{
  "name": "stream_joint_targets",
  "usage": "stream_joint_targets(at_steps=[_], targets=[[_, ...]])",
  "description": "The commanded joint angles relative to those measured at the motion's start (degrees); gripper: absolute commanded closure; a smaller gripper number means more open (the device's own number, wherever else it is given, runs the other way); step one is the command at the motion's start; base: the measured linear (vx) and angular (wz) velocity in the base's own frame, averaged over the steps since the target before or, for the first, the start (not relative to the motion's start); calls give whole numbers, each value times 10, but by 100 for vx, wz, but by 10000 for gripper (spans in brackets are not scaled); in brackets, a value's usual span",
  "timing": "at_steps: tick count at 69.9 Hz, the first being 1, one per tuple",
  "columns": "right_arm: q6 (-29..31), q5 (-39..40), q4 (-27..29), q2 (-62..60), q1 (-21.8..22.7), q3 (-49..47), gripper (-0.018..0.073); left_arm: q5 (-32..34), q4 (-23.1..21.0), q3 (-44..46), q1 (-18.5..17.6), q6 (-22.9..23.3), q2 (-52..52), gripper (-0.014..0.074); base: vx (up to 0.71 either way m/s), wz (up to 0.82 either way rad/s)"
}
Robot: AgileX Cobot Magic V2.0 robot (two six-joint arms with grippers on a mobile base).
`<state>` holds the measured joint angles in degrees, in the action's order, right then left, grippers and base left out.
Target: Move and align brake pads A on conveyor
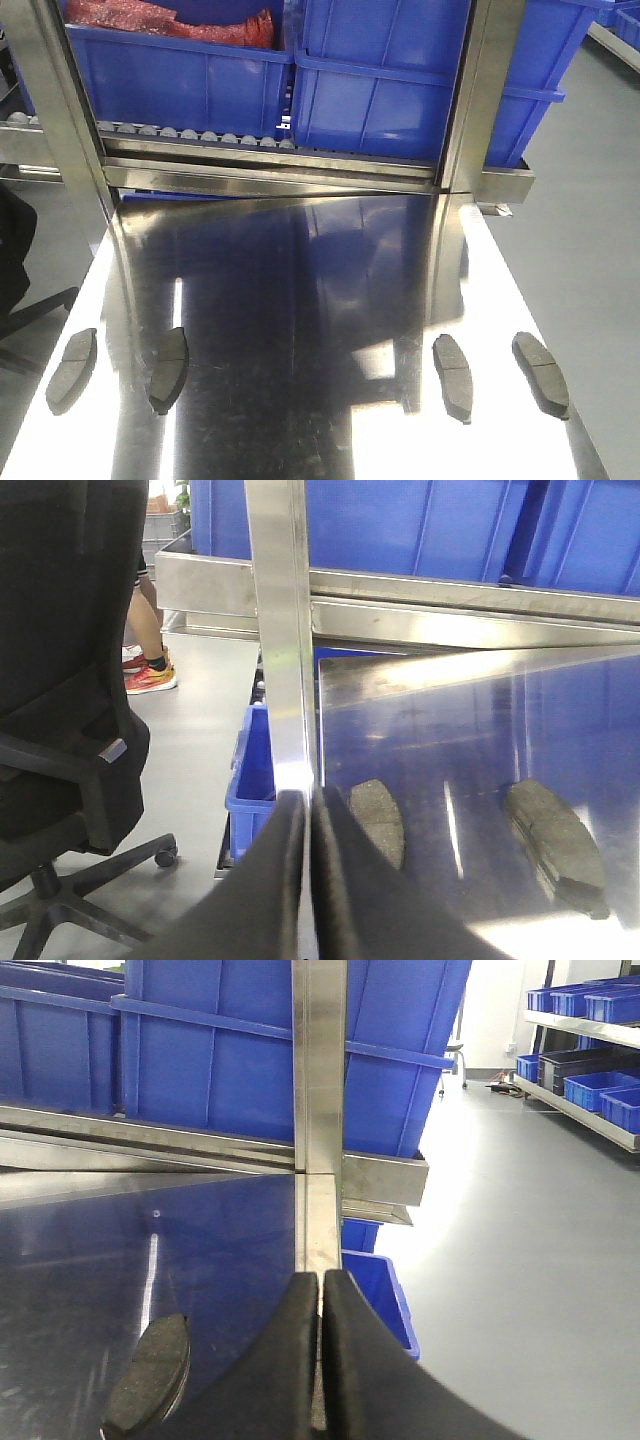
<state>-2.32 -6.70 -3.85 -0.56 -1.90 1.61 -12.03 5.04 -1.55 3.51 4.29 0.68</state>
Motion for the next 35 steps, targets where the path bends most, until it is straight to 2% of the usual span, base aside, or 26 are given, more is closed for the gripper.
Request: stream_joint_targets(at_steps=[1,35], targets=[[3,42,-4,-6,2,4,563,45,-1,-16,-3,4,7,594,0,0],[3,42,-4,-6,2,4,563,45,-1,-16,-3,4,7,594,0,0]])
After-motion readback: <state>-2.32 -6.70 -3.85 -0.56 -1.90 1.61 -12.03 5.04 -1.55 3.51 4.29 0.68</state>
